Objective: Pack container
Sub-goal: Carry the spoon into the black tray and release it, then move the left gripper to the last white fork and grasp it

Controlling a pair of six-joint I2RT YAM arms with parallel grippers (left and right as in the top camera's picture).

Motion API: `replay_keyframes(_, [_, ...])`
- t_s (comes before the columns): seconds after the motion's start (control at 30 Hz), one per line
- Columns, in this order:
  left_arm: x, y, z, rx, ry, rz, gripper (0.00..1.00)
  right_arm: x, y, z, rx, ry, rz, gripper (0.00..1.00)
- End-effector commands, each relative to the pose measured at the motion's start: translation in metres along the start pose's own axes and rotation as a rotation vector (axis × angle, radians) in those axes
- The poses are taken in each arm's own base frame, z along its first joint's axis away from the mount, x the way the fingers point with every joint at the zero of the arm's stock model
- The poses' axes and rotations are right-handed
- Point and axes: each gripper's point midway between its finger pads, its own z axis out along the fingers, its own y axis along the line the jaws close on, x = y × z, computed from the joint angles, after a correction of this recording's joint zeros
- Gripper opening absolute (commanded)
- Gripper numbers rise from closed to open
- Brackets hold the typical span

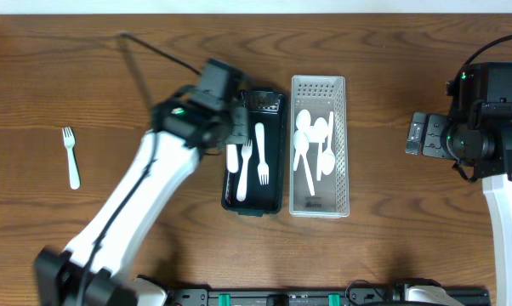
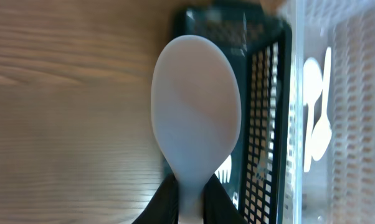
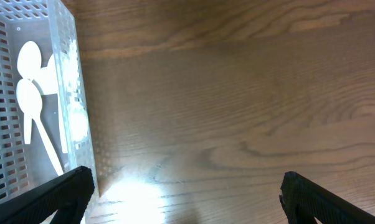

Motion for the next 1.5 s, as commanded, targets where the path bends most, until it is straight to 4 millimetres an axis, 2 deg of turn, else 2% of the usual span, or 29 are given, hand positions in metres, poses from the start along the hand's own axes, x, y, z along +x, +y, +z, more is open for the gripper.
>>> replay_keyframes(0.0, [0.015,-0.008,0.036,-0.038,0.086,0.048,0.06,0.001,-0.001,0.003,0.006,0.01,-0.011,0.99])
replay_keyframes(0.17, [0.035,-0.016,0.079,-0.071,0.182,0.086,0.06,0.001,-0.001,0.003,0.006,0.009,-0.016,0.99])
replay_keyframes(0.2, [0.037,-0.015,0.084,-0.076,0.194,0.088,0.1,0.001,-0.001,0.003,0.006,0.009,-0.024,0.99])
replay_keyframes(0.27, [0.04,-0.014,0.089,-0.084,0.21,0.089,0.24,0.001,-0.001,0.003,0.007,0.012,-0.031,0.99])
replay_keyframes(0.33, [0.04,-0.013,0.09,-0.086,0.21,0.087,0.26,0.002,-0.001,0.003,0.007,0.014,-0.038,0.99])
replay_keyframes(0.37, [0.039,-0.013,0.089,-0.084,0.206,0.089,0.3,0.002,-0.001,0.003,0.007,0.015,-0.038,0.99])
replay_keyframes(0.43, [0.034,-0.011,0.085,-0.078,0.195,0.111,0.55,0.002,-0.001,0.003,0.007,0.015,-0.038,0.99])
replay_keyframes(0.5, [0.028,-0.009,0.076,-0.074,0.179,0.112,0.59,0.001,-0.001,0.003,0.007,0.013,-0.038,0.99])
replay_keyframes(0.6, [0.006,0.005,0.051,-0.099,0.118,0.087,0.65,0.001,-0.001,0.003,0.007,0.013,-0.042,0.99])
replay_keyframes(0.73, [-0.033,0.047,-0.001,-0.158,-0.019,0.021,0.7,0.001,-0.002,0.003,0.007,0.013,-0.052,0.99])
replay_keyframes(0.8, [-0.05,0.078,-0.028,-0.179,-0.092,-0.047,0.73,0.001,-0.002,0.003,0.007,0.013,-0.052,0.99])
replay_keyframes(0.9, [-0.065,0.139,-0.06,-0.236,-0.182,-0.194,0.77,0.001,-0.002,0.003,0.007,0.013,-0.051,0.99])
replay_keyframes(1.0, [-0.063,0.208,-0.079,-0.327,-0.202,-0.298,0.78,0.001,-0.002,0.003,0.007,0.013,-0.051,0.99])
replay_keyframes(1.1, [-0.053,0.266,-0.082,-0.397,-0.193,-0.422,0.78,0.001,-0.002,0.003,0.007,0.013,-0.051,0.99])
replay_keyframes(1.17, [-0.046,0.297,-0.078,-0.424,-0.177,-0.495,0.78,0.001,-0.002,0.003,0.007,0.013,-0.051,0.99])
replay_keyframes(1.33, [-0.026,0.347,-0.039,-0.428,-0.077,-0.607,0.78,0.001,-0.002,0.003,0.007,0.013,-0.051,0.99])
replay_keyframes(1.47, [-0.006,0.371,0.001,-0.431,0.038,-0.622,0.78,0.003,-0.002,0.003,0.008,0.02,-0.052,0.99])
